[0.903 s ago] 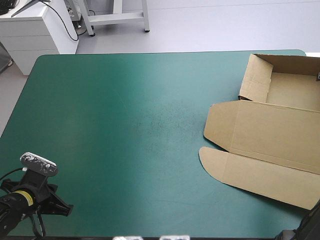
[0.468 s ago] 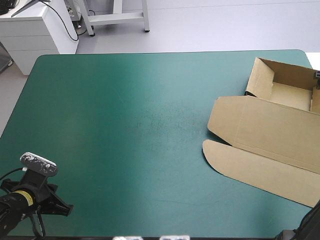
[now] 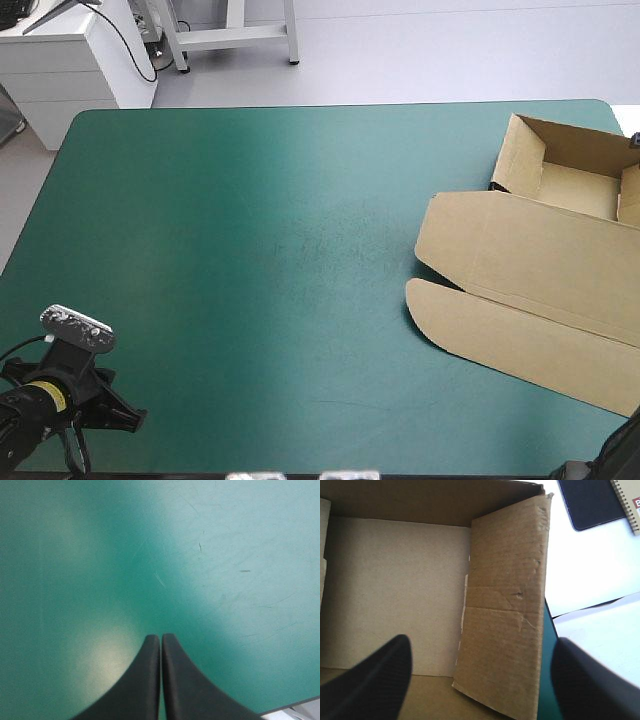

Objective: Fold the box

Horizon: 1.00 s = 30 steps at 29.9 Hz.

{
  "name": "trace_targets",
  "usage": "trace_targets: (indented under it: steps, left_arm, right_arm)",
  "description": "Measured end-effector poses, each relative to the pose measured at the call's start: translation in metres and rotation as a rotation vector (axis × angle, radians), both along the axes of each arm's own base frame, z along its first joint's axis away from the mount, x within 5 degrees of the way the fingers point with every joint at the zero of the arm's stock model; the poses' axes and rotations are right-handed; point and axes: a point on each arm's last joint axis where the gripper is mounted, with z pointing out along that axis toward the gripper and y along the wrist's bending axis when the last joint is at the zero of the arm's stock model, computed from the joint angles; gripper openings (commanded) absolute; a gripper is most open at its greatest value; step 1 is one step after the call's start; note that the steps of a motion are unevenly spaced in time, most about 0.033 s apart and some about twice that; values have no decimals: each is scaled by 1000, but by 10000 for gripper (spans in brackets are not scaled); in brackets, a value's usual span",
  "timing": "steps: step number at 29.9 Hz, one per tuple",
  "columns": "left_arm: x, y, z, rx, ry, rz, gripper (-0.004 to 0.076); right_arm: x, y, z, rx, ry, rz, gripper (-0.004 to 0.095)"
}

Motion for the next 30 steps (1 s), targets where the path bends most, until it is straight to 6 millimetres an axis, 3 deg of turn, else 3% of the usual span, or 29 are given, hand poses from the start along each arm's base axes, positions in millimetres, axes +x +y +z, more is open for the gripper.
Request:
trace_targets:
  steps: [3,4,10,17,22,30]
  left_arm:
    - [0,0,0,0,0,0,-8]
    - [0,0,0,0,0,0,-8]
    - [0,0,0,0,0,0,-8]
    - [0,-1,0,-10,0,-3,-8]
    - [2,-5,2,-57,-32,-18,-8]
    - [2,-9,2,-97,-32,-27,-8]
  right_arm:
    - [-5,5,11,13,-37,4,-2]
    - [-6,8,15,23,-51,8,-15]
    - [-15,34,47,91,-177,97,-12]
    - [-39,96,72,61,-205,280,-13]
    - [-73,144,69,63,-167,418,-13]
    - [-142,194,50,60,-169,550,-14]
